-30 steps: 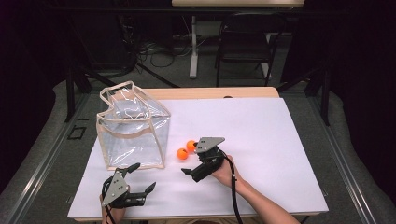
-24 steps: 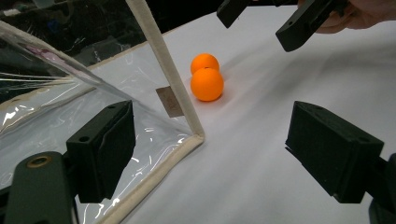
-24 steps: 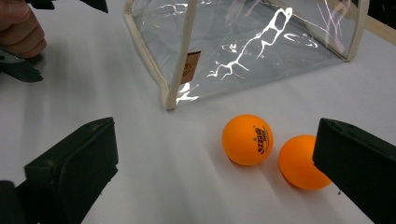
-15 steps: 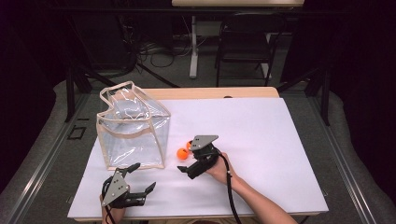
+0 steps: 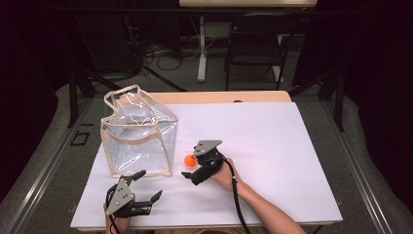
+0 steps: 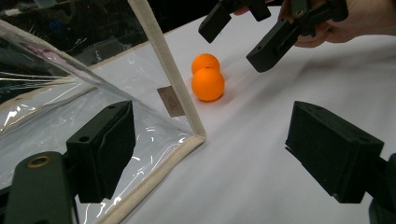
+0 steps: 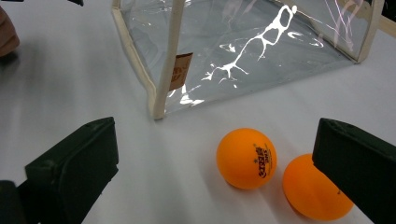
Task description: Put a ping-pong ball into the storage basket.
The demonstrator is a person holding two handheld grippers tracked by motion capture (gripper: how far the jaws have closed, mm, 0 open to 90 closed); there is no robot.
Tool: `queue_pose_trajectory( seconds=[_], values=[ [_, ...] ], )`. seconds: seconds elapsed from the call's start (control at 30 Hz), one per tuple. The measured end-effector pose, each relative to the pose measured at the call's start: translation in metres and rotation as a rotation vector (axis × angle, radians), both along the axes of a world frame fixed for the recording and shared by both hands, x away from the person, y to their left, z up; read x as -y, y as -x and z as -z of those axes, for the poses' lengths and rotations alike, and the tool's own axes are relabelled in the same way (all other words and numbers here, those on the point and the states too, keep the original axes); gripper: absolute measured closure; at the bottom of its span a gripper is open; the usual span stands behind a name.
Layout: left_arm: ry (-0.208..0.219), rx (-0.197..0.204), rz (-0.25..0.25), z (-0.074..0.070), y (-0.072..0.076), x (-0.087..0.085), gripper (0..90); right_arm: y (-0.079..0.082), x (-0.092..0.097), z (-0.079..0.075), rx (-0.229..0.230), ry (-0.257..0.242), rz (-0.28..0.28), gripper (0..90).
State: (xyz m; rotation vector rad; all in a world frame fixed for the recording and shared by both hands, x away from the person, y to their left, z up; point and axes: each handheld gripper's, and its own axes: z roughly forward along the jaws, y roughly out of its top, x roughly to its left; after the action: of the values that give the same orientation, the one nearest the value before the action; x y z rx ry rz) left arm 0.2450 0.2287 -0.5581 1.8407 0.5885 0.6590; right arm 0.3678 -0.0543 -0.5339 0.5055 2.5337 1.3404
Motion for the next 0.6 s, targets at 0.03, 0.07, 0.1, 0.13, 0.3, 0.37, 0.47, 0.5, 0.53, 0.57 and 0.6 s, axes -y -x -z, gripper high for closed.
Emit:
queue_pose_trajectory(
  seconds=[0.03,0.07,0.1,0.13,0.3,0.37,0.47,0.5,0.53,0.57,0.6],
  values=[
    [0.000,0.000,0.000,0.000,0.000,0.000,15.7,0.000,0.000,0.000,0.000,0.000,0.000,0.0],
    [0.001,0.000,0.001,0.000,0.000,0.000,15.7,-0.001,-0.001,0.001,0.006,-0.002,0.000,0.1],
    [0.000,0.000,0.000,0.000,0.000,0.000,15.7,-0.001,-0.002,0.001,0.007,-0.002,0.000,0.3],
    [0.000,0.001,0.000,0.000,0.000,0.000,15.7,-0.001,-0.002,0.001,0.007,-0.002,0.000,0.3],
    [0.001,-0.001,0.000,0.000,0.000,0.000,15.7,-0.003,-0.005,0.003,0.006,0.009,0.009,4.4],
    [0.001,-0.001,0.000,0.000,0.000,0.001,15.7,-0.004,-0.006,0.003,0.012,0.016,0.019,9.1],
    [-0.001,-0.001,0.000,0.000,0.000,0.000,15.7,-0.005,-0.008,0.004,0.020,0.037,0.036,14.4],
    [-0.001,0.000,0.000,0.000,0.000,0.000,15.7,-0.006,-0.010,0.006,0.021,0.045,0.048,16.3],
    [0.001,0.000,0.002,0.000,0.000,0.000,15.7,-0.007,-0.010,0.007,0.021,0.048,0.055,18.0],
    [0.001,0.000,0.002,0.000,0.000,0.000,15.7,-0.007,-0.010,0.007,0.021,0.048,0.055,18.0],
    [0.000,-0.001,0.001,0.000,0.000,0.000,15.7,-0.007,-0.011,0.008,0.016,0.044,0.061,19.4]
  ],
)
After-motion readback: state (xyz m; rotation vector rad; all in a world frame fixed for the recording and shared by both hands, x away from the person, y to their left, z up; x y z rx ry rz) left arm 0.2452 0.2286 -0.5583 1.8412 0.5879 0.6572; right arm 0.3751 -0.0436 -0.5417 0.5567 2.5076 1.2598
